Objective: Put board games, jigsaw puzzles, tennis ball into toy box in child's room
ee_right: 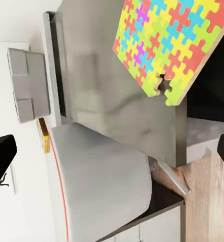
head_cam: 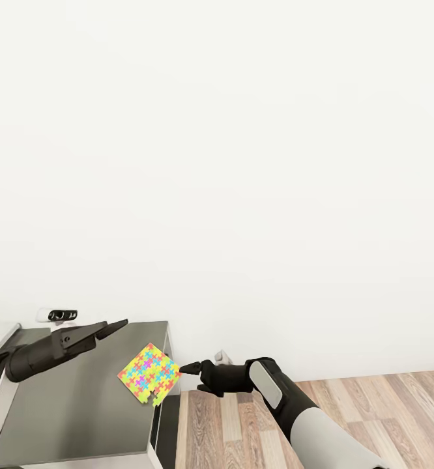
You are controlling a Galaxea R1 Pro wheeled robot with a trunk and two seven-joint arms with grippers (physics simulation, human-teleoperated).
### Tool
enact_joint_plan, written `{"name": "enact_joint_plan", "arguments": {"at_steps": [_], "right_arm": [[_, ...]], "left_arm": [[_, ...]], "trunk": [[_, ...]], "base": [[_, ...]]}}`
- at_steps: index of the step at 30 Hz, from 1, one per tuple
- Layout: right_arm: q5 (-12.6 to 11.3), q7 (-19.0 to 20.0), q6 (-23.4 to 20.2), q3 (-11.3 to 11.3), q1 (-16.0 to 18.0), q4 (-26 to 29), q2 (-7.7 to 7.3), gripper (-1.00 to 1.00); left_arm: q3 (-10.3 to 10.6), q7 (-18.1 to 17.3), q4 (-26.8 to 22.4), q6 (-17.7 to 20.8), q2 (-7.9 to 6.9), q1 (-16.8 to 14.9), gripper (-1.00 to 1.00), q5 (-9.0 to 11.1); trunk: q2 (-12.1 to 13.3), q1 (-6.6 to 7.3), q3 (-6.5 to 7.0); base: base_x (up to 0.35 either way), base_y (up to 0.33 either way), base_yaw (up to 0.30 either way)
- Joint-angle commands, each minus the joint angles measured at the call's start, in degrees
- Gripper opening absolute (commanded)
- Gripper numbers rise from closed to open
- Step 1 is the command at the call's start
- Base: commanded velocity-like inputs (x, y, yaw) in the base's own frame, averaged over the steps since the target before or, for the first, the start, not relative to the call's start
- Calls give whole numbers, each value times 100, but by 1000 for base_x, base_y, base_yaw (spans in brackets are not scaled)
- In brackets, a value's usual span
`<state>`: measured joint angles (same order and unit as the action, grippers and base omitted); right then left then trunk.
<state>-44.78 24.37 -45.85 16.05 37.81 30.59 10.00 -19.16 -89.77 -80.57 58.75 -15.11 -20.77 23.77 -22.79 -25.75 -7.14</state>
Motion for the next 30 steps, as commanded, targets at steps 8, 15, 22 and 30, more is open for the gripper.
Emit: {"name": "enact_joint_plan", "arguments": {"at_steps": [8, 15, 22, 30], "right_arm": [[15, 24, 7, -4, -1, 0, 0, 100], [-16, 47, 130, -19, -2, 0, 0, 100], [-53, 99, 309, -42, -2, 0, 0, 100], [-56, 168, 348, -57, -2, 0, 0, 100]], "left_arm": [[0, -23, -11, 65, -1, 2, 100, -4], [0, -23, -12, 73, -1, 2, 100, -4], [0, -23, -12, 74, -1, 2, 100, -4], [0, -23, -12, 72, -1, 2, 100, -4]], "trunk": [[-213, -113, -102], [-333, -179, -156], [-614, -333, -282], [-935, -509, -425]], "base": [[0, 0, 0], [0, 0, 0], [0, 0, 0], [0, 0, 0]]}}
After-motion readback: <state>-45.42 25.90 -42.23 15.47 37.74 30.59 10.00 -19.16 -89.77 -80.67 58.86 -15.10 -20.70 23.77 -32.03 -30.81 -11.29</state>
